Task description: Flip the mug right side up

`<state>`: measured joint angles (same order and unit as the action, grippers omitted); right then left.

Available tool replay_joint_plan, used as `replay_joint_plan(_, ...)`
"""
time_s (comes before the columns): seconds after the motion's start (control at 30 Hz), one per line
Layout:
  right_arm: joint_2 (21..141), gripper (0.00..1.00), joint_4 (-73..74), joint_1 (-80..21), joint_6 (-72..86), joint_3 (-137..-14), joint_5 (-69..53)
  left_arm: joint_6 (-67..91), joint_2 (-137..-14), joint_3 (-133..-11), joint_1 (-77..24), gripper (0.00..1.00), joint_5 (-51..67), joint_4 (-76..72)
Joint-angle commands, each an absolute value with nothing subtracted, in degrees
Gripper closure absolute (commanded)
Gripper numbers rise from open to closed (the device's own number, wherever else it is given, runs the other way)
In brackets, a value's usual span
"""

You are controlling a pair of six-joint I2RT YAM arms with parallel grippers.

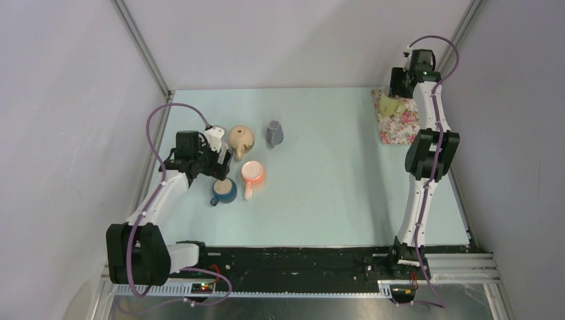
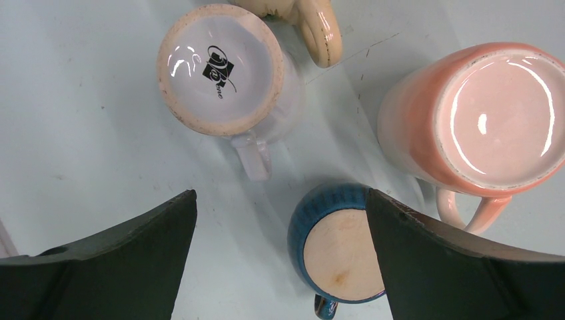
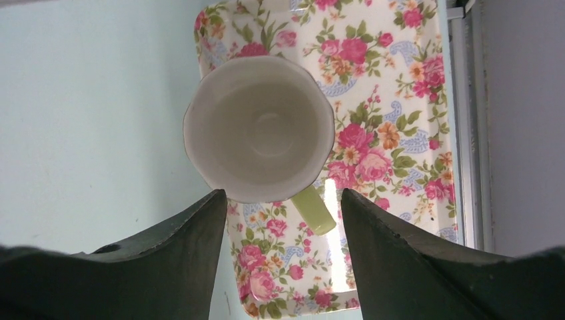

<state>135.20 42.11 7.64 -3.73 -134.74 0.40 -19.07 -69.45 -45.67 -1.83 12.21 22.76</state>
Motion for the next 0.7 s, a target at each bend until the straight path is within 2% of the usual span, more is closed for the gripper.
replay_joint_plan(0.0, 130.5, 0.32, 44.4, 8.3, -7.6, -134.8, -3.4, -19.7, -67.6, -44.9, -1.4, 0.0, 12.9, 21.1)
replay_joint_plan(0.27, 127.4, 0.32, 42.8, 8.3, -17.0, -125.0, -4.1, -19.7, -68.0, -45.0, -1.4, 0.0, 13.3, 21.1)
replay_joint_plan(0.67, 131.0, 0.36, 36.8, 8.5, -23.8, -123.9, -4.4, -19.6, -68.0, -45.0, -1.3, 0.0, 12.4, 21.1)
